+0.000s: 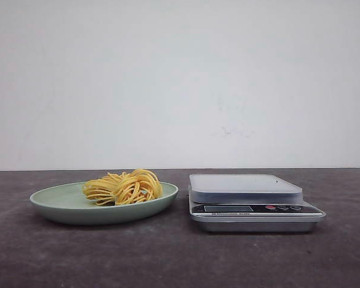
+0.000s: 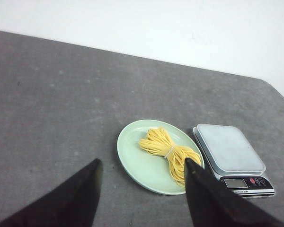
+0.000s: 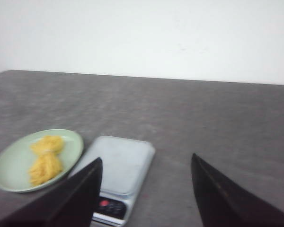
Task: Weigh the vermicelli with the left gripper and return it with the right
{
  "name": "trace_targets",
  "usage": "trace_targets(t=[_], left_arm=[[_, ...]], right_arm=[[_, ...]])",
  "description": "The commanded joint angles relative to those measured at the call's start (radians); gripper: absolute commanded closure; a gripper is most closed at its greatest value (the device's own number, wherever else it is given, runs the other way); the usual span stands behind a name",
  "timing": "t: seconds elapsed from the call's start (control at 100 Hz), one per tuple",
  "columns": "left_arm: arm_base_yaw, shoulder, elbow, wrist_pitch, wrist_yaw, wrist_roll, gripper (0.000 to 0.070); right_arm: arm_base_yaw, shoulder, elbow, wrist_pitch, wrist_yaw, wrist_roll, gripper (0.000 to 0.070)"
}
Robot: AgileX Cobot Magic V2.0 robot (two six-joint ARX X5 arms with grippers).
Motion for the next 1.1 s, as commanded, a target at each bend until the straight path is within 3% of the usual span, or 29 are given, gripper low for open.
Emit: trace_targets(t=[0.0, 0.13, 0.18, 0.23, 0.31, 0.35, 1.09], left_arm=[[-0.001, 0.009, 0.005, 0.009, 0.001, 0.004, 0.0392], [-0.001, 0.016, 0.003, 0.008, 0.001, 0.004, 0.0394], [-0.001, 0.018, 0.003, 0.007, 0.001, 0.004, 0.0398], [-0.001, 0.018, 0.003, 0.004, 0.002, 0.004, 0.046], [-0.001, 0.018, 0.003, 0.002, 0.002, 0.008, 0.0633], [-0.001, 0.018, 0.003, 0.002, 0.002, 0.008, 0.07], [-0.001, 0.018, 0.003, 0.002, 0.002, 0.007, 0.07]], right_arm=[[-0.001, 0.0, -0.001, 0.011, 0.03, -0.029, 0.0333], [-0.001, 0.0, -0.027, 0.018, 0.042, -0.028, 0.0337], [-0.001, 0.0, -0.036, 0.018, 0.037, -0.028, 0.0376], [-0.001, 0.0, -0.04, 0.013, 0.035, -0.027, 0.0471], [-0.001, 0.0, -0.04, 0.013, 0.031, -0.025, 0.07], [-0.001, 0.0, -0.04, 0.013, 0.027, -0.024, 0.0699], [-0.001, 0.0, -0.04, 0.011, 0.037, -0.007, 0.07]])
